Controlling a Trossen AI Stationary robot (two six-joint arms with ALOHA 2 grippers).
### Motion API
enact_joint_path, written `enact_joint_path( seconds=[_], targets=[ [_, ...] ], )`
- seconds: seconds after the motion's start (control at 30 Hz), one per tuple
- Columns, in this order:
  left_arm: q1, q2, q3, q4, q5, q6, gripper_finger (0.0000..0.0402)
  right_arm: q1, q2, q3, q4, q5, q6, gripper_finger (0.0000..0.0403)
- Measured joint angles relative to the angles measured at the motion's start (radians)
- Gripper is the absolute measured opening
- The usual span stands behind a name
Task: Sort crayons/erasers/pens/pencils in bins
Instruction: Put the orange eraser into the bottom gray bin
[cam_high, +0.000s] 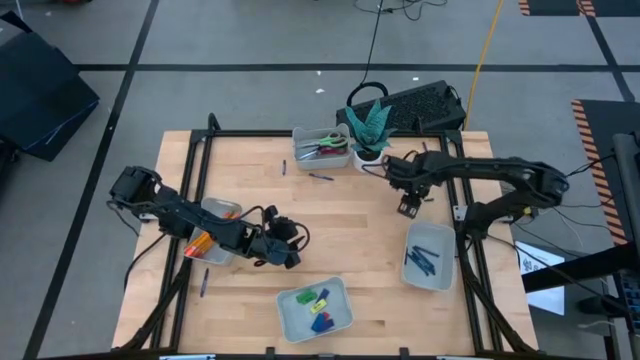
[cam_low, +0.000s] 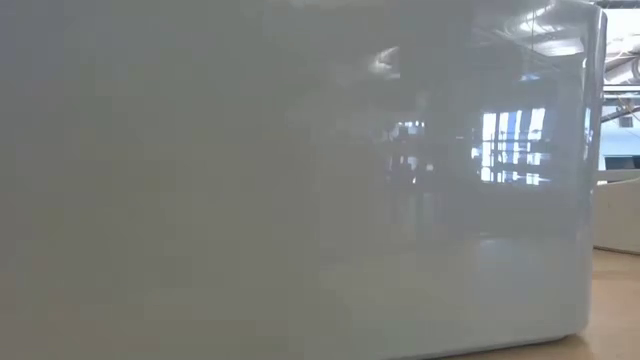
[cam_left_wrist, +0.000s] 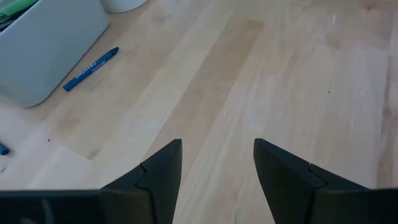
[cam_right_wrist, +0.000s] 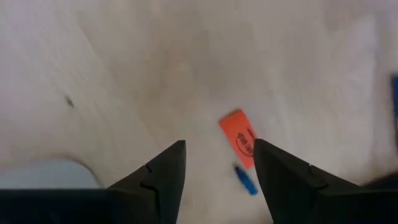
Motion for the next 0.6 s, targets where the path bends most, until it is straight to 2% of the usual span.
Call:
enact_joint_path(
  seconds=[0.1, 0.23, 0.33, 0.6],
  targets=[
    [0.004, 0.000, 0.000, 0.000, 0.000, -0.001, 0.0202, -0.022, 0.060, 0.000, 0.000, 0.000, -0.163, 0.0180],
    [0.012, 0.000, 0.000, 0.001, 0.000, -0.001, 0.0202, -0.023, 0.124, 0.000, 0.004, 0.029, -0.295, 0.0179],
    [0.018, 0.000, 0.000, 0.000, 0.000, -0.002, 0.0202, -0.023, 0.156, -0.010, 0.022, 0.077, -0.353, 0.0182],
    [0.019, 0.000, 0.000, -0.006, -0.001, -0.002, 0.0202, -0.060, 0.176, -0.084, 0.105, 0.089, -0.396, 0.0173]
  ],
)
